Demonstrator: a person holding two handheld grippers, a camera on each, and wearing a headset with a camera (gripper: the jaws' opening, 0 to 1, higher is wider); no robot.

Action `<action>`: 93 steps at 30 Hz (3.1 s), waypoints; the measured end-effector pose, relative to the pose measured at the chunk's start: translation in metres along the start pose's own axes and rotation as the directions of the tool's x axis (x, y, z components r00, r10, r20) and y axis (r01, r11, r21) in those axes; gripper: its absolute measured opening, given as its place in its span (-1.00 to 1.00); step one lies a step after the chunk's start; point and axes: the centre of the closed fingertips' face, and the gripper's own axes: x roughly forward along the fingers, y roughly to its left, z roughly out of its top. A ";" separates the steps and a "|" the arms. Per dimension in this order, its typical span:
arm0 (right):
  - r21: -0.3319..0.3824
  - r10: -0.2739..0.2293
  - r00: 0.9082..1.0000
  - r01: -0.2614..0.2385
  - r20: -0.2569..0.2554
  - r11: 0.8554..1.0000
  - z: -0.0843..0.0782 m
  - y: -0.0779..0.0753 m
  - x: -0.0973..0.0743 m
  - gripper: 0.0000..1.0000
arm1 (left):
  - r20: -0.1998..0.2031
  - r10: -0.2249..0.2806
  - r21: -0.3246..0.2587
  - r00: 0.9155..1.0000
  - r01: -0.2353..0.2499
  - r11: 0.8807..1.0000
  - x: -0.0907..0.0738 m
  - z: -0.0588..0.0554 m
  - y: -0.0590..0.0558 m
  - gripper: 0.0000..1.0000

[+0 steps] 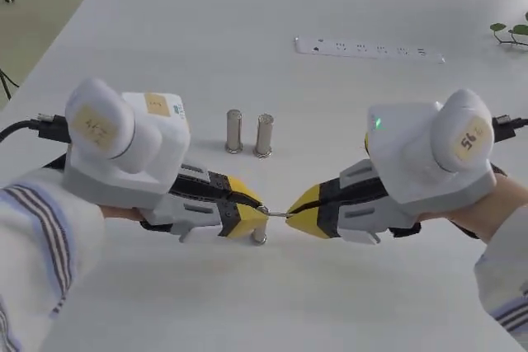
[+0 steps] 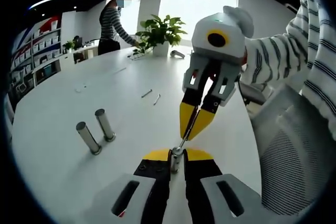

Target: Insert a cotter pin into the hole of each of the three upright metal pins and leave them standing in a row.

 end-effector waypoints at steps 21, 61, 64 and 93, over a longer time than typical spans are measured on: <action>-0.091 0.015 1.000 -0.016 -0.014 0.996 0.009 0.004 0.016 -1.00 | -0.017 0.004 0.008 1.000 -0.004 1.000 0.001 -0.001 -0.003 -0.90; 0.005 -0.050 0.998 0.050 0.025 0.999 0.005 -0.003 0.010 -0.86 | 0.024 0.084 -0.029 0.996 -0.083 0.996 -0.010 -0.001 0.002 -0.75; 0.023 -0.051 0.998 0.050 0.033 0.998 0.002 -0.002 0.013 -0.86 | 0.047 0.095 -0.053 0.994 -0.092 0.994 -0.015 -0.003 0.001 -0.44; 0.115 -0.045 0.995 0.035 0.089 0.993 -0.001 0.001 0.045 -0.69 | 0.101 0.210 -0.208 0.972 -0.186 0.960 -0.033 -0.025 -0.011 0.98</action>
